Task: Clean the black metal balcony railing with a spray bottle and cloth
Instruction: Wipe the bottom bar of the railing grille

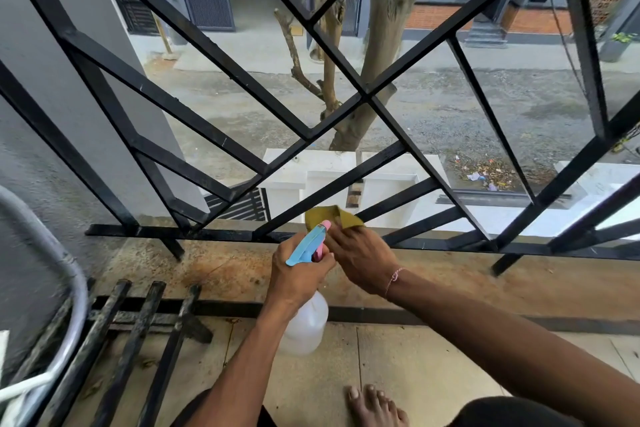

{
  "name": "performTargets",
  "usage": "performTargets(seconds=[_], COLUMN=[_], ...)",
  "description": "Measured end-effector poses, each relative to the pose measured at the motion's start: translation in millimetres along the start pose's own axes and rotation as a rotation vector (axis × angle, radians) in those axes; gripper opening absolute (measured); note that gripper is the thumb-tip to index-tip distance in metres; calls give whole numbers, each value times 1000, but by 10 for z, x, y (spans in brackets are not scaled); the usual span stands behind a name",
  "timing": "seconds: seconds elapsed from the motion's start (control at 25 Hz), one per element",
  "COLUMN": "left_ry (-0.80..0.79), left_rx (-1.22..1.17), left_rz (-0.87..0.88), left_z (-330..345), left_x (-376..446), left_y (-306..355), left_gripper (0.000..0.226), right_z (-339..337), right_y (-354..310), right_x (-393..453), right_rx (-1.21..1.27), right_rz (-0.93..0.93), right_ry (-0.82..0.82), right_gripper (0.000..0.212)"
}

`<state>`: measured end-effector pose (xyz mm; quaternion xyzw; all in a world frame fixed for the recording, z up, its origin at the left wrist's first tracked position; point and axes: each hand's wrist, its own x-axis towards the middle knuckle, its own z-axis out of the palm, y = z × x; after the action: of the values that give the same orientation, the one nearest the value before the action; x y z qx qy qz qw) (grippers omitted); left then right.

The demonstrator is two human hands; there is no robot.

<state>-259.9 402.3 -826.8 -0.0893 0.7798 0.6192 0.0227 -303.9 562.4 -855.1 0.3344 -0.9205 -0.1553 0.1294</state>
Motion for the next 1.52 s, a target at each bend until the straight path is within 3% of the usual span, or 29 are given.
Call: performTargets(seconds=[0.24,0.36,0.52,0.56,0.64,0.68,0.76,0.84,0.96,1.12,1.28,1.52], left_ry=[-101,-107,-10,4,15,9,8,32,4,23,32,63], left_rx=[-50,-3,96,121,132,140,169,160,113,92,59,101], left_rz=[-37,-31,-238,-261,-224,-212,-172,-163,-217,-213,-228,-186], left_z=[121,194,310,343,419,454,525,583,660,749,814,850], left_x=[-39,-70,-156,-190,-271,-313,-352,-365,-361,-296,-260,-243], left_y=[71,30,-103,-152,-240,-262,-336,-344,-274,-262,-296,-327], left_gripper=[21,17,33,34,25,22,17,16,28,31,33,32], right_z=[-480,-463,-220,-132,-93,-134,-217,-311,-436,-500,-426,-383], right_y=[927,784,434,360,139,60,-6,-30,-16,57,117,189], right_x=[-502,-511,-762,-903,-1140,-1204,-1300,-1407,-1445,-1382,-1404,-1470], right_rx=[-179,-113,116,248,776,1156,1895,2260,2466,2407,2482,2494], right_rz=[276,382,230,274,569,810,1454,1740,1715,1631,1645,1624], right_ry=[129,88,109,144,193,224,139,101,295,425,522,622], right_gripper=[51,60,55,52,30,20,23,25,30,31,43,32])
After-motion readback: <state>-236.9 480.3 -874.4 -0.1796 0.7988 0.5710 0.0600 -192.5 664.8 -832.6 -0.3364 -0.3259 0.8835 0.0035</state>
